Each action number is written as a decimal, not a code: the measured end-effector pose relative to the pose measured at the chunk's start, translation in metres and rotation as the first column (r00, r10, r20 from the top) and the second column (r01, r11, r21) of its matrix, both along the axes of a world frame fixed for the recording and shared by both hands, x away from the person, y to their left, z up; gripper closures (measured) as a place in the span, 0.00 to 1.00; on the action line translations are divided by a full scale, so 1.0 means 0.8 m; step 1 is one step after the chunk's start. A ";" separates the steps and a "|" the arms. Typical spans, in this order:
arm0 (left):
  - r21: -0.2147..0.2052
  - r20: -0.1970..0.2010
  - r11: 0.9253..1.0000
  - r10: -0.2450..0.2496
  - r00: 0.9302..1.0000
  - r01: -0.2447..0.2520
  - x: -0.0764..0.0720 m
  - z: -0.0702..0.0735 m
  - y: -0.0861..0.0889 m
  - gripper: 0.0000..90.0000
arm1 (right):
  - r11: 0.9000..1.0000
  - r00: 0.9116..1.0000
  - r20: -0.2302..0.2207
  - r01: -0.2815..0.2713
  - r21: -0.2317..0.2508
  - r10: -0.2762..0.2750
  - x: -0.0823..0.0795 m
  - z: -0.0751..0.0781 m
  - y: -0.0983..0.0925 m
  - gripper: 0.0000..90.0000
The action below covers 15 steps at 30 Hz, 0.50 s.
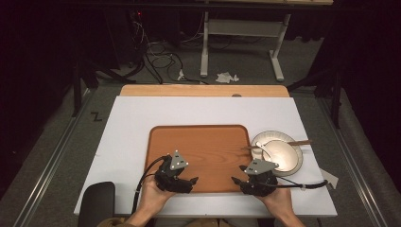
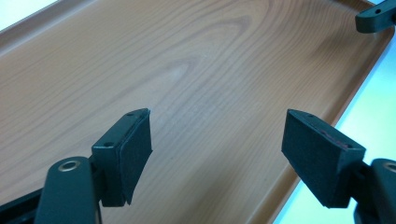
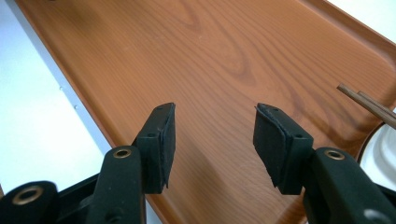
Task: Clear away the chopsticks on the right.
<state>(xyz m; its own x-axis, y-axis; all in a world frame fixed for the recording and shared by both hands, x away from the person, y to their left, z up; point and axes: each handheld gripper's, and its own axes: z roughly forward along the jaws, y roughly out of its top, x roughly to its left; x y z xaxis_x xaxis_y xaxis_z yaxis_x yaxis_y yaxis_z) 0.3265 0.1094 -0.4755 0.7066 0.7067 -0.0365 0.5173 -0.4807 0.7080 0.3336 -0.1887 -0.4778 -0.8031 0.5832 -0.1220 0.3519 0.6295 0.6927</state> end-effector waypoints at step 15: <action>0.003 -0.004 1.000 0.022 1.000 -0.022 0.001 -0.001 0.003 0.27 | 0.999 1.000 0.002 -0.002 0.034 0.002 -0.003 0.009 -0.005 0.52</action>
<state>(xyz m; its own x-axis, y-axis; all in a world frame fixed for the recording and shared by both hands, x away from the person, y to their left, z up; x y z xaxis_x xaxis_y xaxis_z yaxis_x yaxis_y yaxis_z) 0.3273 0.1117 -0.4763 0.6905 0.7224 -0.0371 0.5310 -0.4713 0.7042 0.3310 -0.1931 -0.4704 -0.8040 0.5855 -0.1037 0.3492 0.6061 0.7146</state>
